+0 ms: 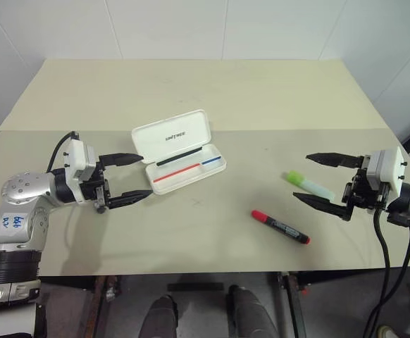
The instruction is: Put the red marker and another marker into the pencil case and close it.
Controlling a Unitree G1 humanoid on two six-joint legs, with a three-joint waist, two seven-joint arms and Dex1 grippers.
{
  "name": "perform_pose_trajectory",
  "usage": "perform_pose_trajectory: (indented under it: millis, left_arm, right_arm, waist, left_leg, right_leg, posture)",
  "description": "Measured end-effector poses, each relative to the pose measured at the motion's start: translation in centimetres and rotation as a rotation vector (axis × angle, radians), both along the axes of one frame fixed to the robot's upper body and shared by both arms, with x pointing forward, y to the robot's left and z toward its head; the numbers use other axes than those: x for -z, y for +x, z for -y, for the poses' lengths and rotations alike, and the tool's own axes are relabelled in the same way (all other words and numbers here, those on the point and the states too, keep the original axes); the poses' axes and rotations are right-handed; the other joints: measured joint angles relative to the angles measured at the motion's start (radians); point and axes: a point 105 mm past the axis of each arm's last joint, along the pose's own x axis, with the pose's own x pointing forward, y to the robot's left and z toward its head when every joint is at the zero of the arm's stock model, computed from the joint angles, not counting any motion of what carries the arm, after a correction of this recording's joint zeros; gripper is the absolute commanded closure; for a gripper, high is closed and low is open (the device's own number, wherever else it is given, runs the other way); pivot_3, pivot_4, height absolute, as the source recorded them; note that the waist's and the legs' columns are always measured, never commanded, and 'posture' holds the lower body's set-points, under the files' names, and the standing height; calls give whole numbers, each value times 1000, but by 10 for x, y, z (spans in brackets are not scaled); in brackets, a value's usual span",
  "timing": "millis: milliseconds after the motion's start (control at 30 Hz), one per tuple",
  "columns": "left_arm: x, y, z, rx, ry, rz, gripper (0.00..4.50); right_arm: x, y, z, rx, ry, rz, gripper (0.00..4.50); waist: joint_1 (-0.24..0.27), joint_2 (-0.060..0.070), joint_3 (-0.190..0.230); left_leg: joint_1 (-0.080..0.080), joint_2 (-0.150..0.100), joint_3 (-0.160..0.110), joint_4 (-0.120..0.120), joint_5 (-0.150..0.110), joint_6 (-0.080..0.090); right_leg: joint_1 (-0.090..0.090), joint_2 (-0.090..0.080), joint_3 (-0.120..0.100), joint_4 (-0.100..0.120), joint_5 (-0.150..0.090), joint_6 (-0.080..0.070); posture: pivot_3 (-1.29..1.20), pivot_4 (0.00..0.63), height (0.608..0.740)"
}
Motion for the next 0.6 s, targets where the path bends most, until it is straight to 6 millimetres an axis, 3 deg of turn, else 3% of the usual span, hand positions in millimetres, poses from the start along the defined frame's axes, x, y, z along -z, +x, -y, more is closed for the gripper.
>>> perform_pose_trajectory:
  millis: [433,533,600]
  left_arm:
    - [10,7,16,3,0,-25,35]
    - [12,8,18,4,24,-19,655]
    - [15,9,20,6,43,-22,1295]
  right_arm:
    - [1,2,-7,28,36,24,0]
    - [0,4,-10,29,47,32,0]
    - [2,5,-14,16,57,28,0]
  waist:
    - [2,0,0]
    - [-1,0,0]
    - [-2,0,0]
  left_leg:
    - [0,0,0,1,0,0]
    - [0,0,0,1,0,0]
    - [0,0,0,1,0,0]
  right_leg:
    - [0,0,0,1,1,1]
    - [0,0,0,1,1,1]
    - [0,0,0,1,1,1]
  posture:
    - [0,150,740]
    - [0,150,740]
    - [0,150,740]
